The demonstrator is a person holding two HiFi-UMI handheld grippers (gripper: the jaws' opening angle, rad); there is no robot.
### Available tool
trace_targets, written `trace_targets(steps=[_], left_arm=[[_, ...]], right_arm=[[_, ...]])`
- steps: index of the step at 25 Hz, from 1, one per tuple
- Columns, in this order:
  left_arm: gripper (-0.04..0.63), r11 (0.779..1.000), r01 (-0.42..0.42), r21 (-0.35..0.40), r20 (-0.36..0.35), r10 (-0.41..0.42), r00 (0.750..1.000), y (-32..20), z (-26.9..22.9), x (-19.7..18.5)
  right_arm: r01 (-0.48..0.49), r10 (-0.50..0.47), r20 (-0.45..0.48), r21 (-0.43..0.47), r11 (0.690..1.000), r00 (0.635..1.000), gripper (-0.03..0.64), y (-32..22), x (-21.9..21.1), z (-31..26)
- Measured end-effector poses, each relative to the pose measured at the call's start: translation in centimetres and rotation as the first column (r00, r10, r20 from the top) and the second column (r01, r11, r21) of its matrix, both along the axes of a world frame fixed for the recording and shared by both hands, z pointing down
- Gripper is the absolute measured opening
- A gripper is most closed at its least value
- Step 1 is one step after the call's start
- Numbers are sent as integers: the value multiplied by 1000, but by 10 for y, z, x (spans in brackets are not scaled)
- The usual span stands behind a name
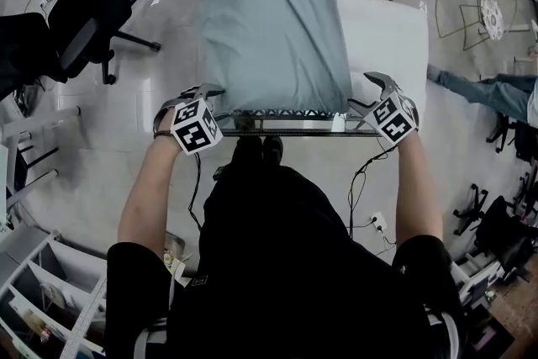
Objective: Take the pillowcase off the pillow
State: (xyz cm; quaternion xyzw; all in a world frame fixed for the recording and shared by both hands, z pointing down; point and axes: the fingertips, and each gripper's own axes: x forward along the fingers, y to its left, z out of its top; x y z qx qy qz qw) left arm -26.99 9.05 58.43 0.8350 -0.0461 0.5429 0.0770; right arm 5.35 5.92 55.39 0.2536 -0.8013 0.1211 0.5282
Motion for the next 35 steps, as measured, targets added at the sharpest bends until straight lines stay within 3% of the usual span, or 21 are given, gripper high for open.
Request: trace_targets(steps=[2,4,7,8,9,10,13,17,22,31,35], left_arm=[[273,997,13,71,57,-17,998,5,14,-1],[273,988,30,154,126,-49,991,2,27,-5],[269,968,39,246,244,-101,964,-6,43,-15],[223,963,39,266,280,-116,953,-8,48,-20],[102,959,45,281,302,-132,944,-10,51,-24],[56,955,59,292,308,-152,939,-11,54,-26],[14,945,97,313,309,-198,930,-16,54,-35],[9,943,102,316,327,-209,921,-17,41,-56],[9,924,164,346,351,-290,890,-32,27,-113],[9,897,185,402,357,-339,870,-75,14,-159],[9,900,204,385,324,-339,883,-81,10,-166]], right_arm=[[49,-50,-21,-31,998,999,378,24,-1,12],[100,-102,-78,-29,995,992,407,42,-1,31],[201,-171,-297,72,977,939,433,45,6,65],[243,-184,-381,114,963,906,433,42,10,74],[278,-186,-443,153,948,877,433,39,14,80],[300,-180,-477,188,935,860,423,36,17,83],[307,-162,-469,250,918,868,346,32,23,77],[273,-158,-399,250,929,903,291,29,31,64],[198,-99,-394,219,955,914,279,24,69,55],[86,-13,-387,172,981,922,279,29,109,52],[59,-3,-374,138,989,927,288,34,114,51]])
